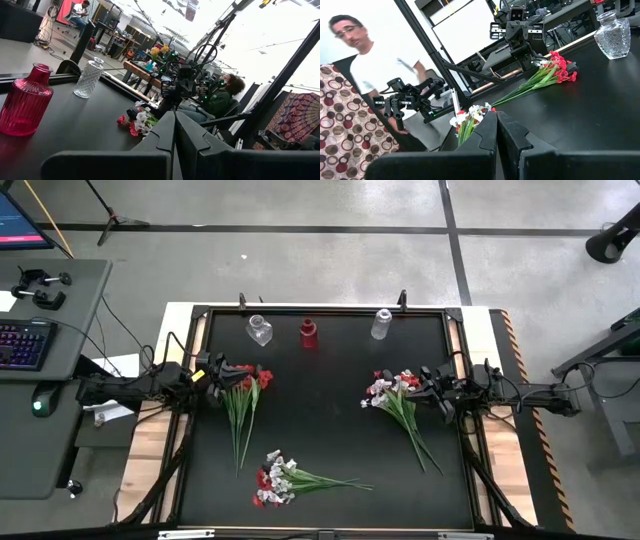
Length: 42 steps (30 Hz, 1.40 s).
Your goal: Sort flowers into vase by color
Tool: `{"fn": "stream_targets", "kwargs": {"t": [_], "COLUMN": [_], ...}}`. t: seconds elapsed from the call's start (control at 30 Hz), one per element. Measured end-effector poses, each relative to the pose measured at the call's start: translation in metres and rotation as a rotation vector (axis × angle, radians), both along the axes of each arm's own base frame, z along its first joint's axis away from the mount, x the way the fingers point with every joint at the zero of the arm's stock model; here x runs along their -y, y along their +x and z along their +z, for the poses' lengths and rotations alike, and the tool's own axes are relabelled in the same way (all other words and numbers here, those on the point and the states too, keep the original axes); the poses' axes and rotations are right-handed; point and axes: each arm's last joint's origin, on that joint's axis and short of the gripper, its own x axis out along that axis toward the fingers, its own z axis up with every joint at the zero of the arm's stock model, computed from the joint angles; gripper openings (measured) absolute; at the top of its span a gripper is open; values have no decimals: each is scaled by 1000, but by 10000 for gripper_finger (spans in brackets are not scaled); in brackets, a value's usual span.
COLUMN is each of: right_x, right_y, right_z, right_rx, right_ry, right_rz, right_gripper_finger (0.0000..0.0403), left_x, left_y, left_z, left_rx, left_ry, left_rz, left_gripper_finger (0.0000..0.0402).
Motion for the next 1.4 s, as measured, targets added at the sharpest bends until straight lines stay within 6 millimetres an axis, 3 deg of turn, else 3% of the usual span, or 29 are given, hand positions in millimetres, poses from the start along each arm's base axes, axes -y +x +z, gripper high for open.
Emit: {"fn": "stream_targets", "kwargs": {"t": [1.2, 1.3, 1.4], "right_x": [0, 2, 7], "right_y": [0, 0, -1], "right_z": [0, 1, 14], "right_rx": [0, 15, 135], "right_ry": [0, -14, 213], "right_rz": [-1, -79, -213], "right_gripper_finger": [0, 0, 0], "left_x": [0, 0, 0], "left_y": [0, 0, 0], "left_z": [0, 0, 0], "left_rx": [0, 0, 0], "left_ry": [0, 0, 0], "left_rz": [1, 1, 1], "left_gripper_finger": [0, 0, 0]}}
